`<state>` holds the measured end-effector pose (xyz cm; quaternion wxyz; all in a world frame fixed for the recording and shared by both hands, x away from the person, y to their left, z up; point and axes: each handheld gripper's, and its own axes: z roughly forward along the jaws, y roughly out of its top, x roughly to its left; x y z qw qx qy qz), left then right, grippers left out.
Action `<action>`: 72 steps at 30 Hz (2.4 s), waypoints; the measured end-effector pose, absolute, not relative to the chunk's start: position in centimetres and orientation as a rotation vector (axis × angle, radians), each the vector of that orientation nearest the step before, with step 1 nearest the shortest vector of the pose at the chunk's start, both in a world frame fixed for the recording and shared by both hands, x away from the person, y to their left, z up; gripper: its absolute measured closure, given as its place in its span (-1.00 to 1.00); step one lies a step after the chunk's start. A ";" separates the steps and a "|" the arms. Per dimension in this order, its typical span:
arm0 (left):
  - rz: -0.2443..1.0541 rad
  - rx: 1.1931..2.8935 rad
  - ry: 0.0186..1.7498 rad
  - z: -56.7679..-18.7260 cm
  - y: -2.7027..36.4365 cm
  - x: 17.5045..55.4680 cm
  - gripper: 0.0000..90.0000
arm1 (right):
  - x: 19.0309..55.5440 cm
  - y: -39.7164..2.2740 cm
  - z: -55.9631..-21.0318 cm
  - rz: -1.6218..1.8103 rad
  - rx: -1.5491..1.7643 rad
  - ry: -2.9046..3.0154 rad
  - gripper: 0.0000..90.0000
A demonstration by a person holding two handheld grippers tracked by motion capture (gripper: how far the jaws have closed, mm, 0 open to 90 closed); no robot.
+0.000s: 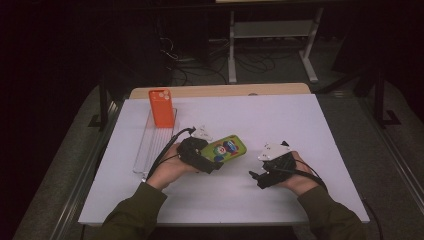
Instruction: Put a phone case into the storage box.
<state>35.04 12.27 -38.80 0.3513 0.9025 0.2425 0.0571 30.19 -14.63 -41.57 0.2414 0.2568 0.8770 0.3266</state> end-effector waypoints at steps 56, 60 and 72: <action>0.082 2.277 0.664 -38.9 11.8 34.7 -0.66 | 27.0 -10.8 -42.7 0.521 0.023 1.963 -0.89; 0.074 2.297 0.645 -38.8 11.7 34.7 -0.66 | 26.9 -10.4 -42.9 0.503 -0.001 1.947 -0.87; 0.056 2.286 0.636 -38.8 11.1 34.2 -0.66 | 26.2 -9.0 -43.4 0.464 -0.063 1.874 -0.64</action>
